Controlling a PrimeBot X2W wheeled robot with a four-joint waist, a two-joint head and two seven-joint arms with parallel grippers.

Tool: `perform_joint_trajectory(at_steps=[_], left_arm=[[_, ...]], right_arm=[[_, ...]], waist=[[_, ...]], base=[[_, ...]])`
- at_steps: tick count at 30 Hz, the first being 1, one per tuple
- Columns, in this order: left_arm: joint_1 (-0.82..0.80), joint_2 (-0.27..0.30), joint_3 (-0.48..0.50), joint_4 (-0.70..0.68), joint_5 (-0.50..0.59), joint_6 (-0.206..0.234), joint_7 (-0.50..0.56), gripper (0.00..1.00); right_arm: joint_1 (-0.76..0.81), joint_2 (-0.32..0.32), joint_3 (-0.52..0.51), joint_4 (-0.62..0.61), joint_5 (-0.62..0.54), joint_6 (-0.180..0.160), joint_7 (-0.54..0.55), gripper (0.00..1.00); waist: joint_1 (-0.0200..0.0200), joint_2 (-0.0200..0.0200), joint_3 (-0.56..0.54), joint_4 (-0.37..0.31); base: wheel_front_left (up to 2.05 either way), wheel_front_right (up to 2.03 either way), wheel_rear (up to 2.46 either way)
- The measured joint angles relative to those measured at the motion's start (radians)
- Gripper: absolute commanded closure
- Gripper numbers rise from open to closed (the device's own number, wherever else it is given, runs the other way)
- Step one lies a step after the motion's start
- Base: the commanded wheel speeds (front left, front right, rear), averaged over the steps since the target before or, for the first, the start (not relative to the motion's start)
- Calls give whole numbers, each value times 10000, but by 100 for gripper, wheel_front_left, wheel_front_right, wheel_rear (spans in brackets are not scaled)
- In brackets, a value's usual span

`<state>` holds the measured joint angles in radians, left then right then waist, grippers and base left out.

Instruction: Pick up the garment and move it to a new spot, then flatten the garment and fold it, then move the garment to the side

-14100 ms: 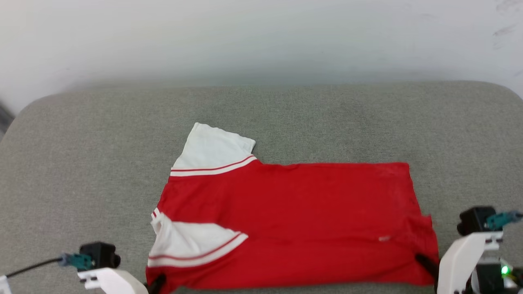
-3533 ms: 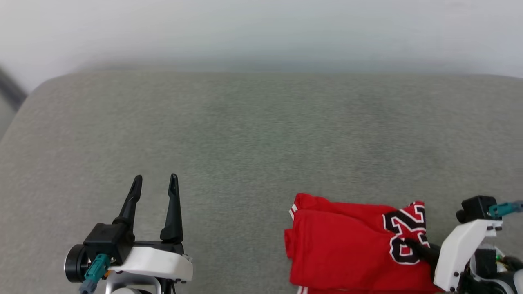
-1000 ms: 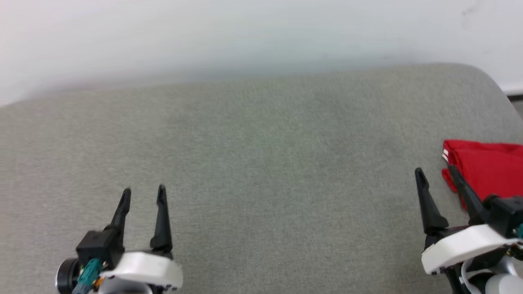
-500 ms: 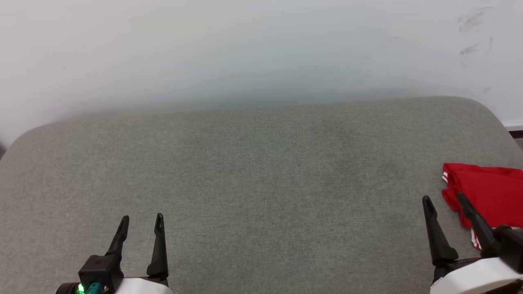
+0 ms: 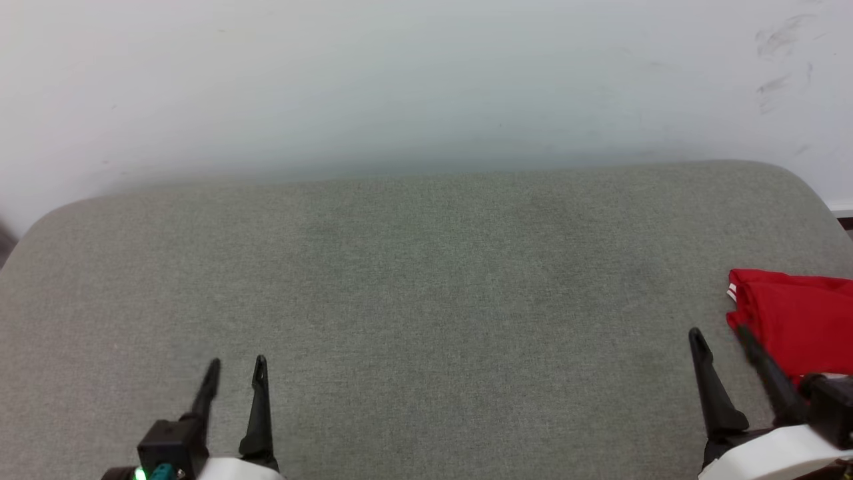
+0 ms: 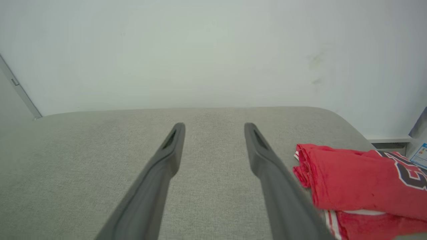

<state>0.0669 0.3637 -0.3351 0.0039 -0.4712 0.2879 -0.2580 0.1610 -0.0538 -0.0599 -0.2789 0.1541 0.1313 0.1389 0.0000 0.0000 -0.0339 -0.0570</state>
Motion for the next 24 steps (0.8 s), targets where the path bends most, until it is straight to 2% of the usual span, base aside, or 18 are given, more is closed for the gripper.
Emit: perform_joint_trajectory(at_steps=[5, 6, 24], left_arm=[[211, -205, -105, 270, -148, -40, 61, 100], [214, -280, -35, 299, -476, -150, 151, 100], [-128, -800, 859, 819, -3010, -1043, 842, 100]], right_arm=[[89, 0, 46, 357, 148, 0, 21, 100], [85, 0, 59, 474, 583, 0, 12, 100], [-397, -102, 138, 1553, 3858, 0, -209, 100]], waist=[[0, 0, 6, 7], [0, 0, 13, 16], [0, 0, 61, 94]], base=[[0, 0, 0], [0, 0, 0], [0, 0, 0]])
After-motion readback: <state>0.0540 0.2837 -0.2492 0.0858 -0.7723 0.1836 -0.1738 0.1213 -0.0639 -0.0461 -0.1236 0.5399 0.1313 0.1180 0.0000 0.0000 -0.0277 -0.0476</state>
